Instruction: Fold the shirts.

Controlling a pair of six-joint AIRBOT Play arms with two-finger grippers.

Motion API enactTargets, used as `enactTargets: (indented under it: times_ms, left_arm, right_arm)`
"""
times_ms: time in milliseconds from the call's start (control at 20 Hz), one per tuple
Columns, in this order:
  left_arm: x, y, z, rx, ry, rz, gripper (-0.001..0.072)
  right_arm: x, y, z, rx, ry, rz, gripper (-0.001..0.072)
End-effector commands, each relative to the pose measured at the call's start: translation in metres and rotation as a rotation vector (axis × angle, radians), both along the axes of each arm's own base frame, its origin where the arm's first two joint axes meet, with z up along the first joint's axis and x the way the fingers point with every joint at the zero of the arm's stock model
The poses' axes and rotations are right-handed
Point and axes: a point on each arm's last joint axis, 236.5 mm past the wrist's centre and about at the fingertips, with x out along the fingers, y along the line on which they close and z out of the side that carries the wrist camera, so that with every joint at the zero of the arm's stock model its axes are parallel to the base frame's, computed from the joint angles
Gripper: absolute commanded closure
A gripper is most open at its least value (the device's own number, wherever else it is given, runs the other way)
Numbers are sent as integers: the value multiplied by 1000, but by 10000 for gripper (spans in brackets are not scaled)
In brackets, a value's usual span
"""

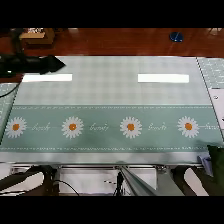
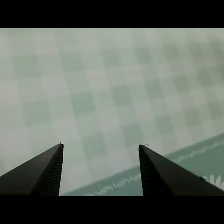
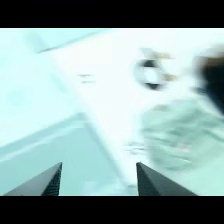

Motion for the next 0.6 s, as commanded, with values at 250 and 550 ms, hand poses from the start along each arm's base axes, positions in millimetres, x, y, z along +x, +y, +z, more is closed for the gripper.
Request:
enactTargets:
  times_ms: [250,550]
  left_arm:
    - [-44,-34,-63,504,127,-98,137]
    - [-45,-37,-63,505,125,-103,137]
  right_arm:
    - [42,222,-99,277,373,519,187]
    - [45,233,-97,279,355,546,187]
